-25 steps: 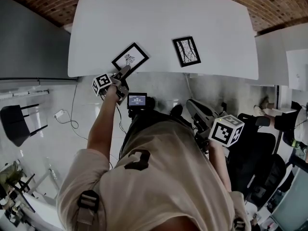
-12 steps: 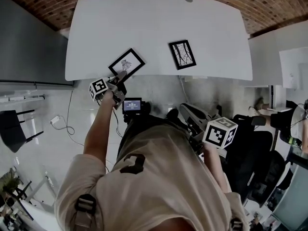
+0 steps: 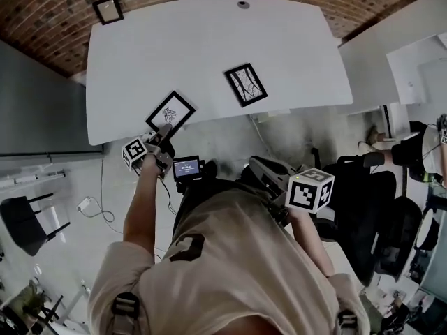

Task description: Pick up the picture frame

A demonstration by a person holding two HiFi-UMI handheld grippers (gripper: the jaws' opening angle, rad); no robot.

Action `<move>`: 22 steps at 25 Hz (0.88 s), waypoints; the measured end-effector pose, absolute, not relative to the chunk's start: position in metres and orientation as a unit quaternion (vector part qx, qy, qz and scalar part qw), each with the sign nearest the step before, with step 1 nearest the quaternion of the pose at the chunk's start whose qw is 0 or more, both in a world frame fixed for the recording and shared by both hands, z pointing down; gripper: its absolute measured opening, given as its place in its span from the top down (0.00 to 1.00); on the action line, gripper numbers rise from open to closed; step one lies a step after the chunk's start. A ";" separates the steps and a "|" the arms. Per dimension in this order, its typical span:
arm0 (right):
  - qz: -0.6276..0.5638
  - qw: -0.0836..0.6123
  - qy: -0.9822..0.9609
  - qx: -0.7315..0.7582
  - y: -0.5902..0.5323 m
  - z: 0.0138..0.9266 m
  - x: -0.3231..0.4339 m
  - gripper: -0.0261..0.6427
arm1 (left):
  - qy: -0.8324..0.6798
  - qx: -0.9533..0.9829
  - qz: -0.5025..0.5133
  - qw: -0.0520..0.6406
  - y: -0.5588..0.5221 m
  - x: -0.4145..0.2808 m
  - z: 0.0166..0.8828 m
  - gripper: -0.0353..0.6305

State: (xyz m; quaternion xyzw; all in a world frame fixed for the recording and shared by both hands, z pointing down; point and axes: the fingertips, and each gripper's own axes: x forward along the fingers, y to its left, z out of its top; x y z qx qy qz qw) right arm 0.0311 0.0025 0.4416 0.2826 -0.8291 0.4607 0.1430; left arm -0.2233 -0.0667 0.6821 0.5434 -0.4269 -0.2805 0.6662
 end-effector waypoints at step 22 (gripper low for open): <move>0.470 0.108 -0.826 0.292 0.012 0.440 0.073 0.95 | -0.445 0.532 -0.274 0.666 -0.036 -0.213 0.669 0.86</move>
